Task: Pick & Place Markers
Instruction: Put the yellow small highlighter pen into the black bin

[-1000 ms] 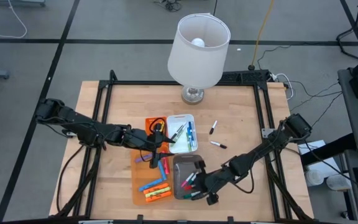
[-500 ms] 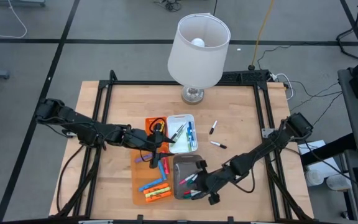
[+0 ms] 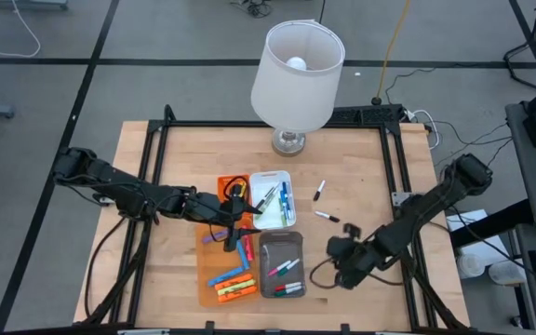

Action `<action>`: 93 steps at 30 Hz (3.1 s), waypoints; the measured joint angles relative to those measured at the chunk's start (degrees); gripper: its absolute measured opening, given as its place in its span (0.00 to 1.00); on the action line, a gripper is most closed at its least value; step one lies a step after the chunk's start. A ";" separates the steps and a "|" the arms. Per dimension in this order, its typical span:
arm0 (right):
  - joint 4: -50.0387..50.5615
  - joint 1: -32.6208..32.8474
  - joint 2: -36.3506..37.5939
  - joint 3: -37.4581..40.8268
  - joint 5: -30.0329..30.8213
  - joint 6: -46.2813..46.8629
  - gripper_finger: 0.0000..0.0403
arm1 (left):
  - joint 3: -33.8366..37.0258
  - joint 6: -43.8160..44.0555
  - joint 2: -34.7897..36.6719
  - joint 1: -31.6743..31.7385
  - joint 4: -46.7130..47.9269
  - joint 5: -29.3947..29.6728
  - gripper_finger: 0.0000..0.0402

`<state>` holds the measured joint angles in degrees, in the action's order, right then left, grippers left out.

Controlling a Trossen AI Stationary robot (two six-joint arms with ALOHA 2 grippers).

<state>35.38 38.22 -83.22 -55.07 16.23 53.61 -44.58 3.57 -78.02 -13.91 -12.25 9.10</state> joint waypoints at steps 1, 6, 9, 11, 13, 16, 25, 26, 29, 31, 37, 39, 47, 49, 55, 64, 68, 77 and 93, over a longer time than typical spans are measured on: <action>1.78 -0.10 0.74 1.23 -0.04 2.92 0.28 | 0.00 0.00 0.00 0.01 0.03 0.00 0.62; 3.96 -0.35 3.82 7.19 -4.46 6.87 0.28 | 0.00 0.02 0.00 0.01 0.09 0.00 0.62; 0.20 0.13 5.74 10.96 -6.02 7.17 0.28 | 0.00 0.03 0.00 0.02 0.14 0.00 0.62; -3.48 0.41 6.68 13.46 -6.19 7.96 0.28 | 0.00 0.02 0.00 0.01 0.13 0.00 0.62; -6.50 0.52 7.33 15.18 -7.61 8.49 0.28 | 0.00 0.04 0.00 0.01 0.18 0.00 0.62; -8.57 0.54 7.82 16.79 -9.03 9.43 0.28 | 0.00 0.08 0.00 0.00 0.17 0.00 0.62; -14.57 0.52 7.82 21.22 -10.59 13.84 0.28 | 0.00 0.11 0.00 0.01 0.20 0.00 0.62; -15.96 0.44 7.80 21.73 -10.65 13.21 0.28 | 0.00 0.11 0.00 0.02 0.20 0.00 0.62; -17.79 -0.61 7.80 22.30 -10.80 10.91 0.28 | 0.00 0.11 0.00 0.00 0.16 0.00 0.62; -17.99 -1.55 7.80 22.30 -10.31 9.10 0.28 | 0.00 0.11 0.00 0.02 0.13 0.00 0.62; -22.14 -4.54 7.80 22.32 -10.08 2.01 0.28 | 0.00 0.13 0.00 0.01 0.11 0.00 0.62; -24.32 -5.41 7.80 22.32 -9.86 -1.09 0.28 | 0.00 0.11 0.00 0.01 0.11 0.00 0.62; -26.57 -6.64 8.87 22.32 -8.79 -10.79 0.28 | 0.00 0.11 0.00 0.02 0.15 0.00 0.62; -24.68 -6.64 9.72 22.32 -8.76 -10.68 0.28 | 0.00 0.11 0.00 0.00 0.15 -0.01 0.62; -14.30 -6.02 10.64 22.30 -5.46 -5.60 0.25 | 0.00 0.11 0.00 0.02 0.17 0.00 0.62; -16.44 -4.06 9.89 25.56 -5.51 0.62 0.20 | 0.00 0.11 0.00 0.01 0.11 0.00 0.62; -20.67 -3.78 9.44 31.75 -4.48 0.36 0.20 | 0.00 0.11 0.00 -0.01 0.09 0.00 0.62; -20.63 -5.17 10.95 36.08 -5.61 0.44 0.07 | 0.00 0.09 0.00 0.01 -0.04 0.00 0.62; -65.23 -5.04 16.60 34.98 -3.01 -35.13 0.05 | -0.06 -0.26 -1.41 0.02 -1.16 0.00 0.62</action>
<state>-29.85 33.18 -66.61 -20.09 13.22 18.48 -44.63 3.31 -79.43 -13.89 -13.41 9.10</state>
